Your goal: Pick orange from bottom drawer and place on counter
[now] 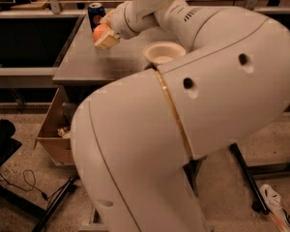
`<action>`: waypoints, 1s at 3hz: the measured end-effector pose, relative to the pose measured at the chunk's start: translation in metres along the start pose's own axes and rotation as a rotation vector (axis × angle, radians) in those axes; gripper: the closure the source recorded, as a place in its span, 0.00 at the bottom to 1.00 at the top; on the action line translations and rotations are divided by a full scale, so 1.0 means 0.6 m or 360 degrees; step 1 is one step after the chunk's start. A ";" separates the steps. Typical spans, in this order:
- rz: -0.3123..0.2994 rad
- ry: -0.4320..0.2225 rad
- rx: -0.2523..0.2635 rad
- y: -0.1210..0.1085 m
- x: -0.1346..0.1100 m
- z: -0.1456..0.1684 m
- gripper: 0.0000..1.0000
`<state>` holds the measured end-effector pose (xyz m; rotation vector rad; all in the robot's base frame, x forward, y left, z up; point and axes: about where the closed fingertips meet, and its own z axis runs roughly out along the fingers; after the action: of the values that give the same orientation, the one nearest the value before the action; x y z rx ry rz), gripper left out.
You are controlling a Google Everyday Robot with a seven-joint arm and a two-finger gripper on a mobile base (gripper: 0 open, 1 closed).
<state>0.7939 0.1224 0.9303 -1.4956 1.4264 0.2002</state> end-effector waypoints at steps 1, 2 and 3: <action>0.0031 0.0028 -0.0084 0.007 0.001 0.063 1.00; 0.0016 0.0106 -0.0188 0.029 0.022 0.109 1.00; 0.0051 0.0138 -0.0264 0.051 0.046 0.129 0.82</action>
Offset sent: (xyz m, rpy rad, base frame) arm 0.0379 0.0555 -0.0725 -0.0526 0.3200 -0.0530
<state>0.8153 0.1676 0.8578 -1.6333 1.5345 0.2824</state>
